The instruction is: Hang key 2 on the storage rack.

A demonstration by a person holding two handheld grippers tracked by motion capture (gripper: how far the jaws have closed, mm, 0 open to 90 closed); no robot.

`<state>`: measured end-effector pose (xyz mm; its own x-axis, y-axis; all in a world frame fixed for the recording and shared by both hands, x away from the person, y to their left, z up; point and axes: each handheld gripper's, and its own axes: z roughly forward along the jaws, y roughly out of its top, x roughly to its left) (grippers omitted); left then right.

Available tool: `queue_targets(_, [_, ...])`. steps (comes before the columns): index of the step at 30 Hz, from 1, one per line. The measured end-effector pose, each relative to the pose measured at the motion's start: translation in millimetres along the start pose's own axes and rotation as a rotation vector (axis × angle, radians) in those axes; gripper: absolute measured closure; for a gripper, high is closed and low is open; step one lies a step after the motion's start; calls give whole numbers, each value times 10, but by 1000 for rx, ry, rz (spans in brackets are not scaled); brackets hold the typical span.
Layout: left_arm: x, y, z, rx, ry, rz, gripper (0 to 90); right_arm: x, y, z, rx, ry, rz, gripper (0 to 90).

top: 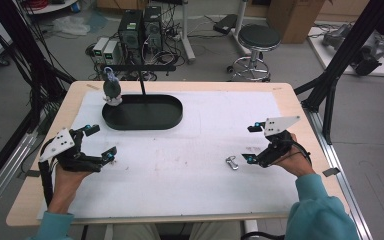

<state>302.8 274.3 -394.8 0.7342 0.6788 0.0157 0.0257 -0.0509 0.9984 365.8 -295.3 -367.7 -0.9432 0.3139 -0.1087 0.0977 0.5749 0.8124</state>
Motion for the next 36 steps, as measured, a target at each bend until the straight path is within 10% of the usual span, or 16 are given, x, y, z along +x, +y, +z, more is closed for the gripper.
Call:
queue_targets(9, [1,-5,8,9,4,6,17,-59,23,215,93,107,-54,51])
queue_targets(36, [18,-13,8,20,21,-6,17,-127,-109,583,311,213,-87,326])
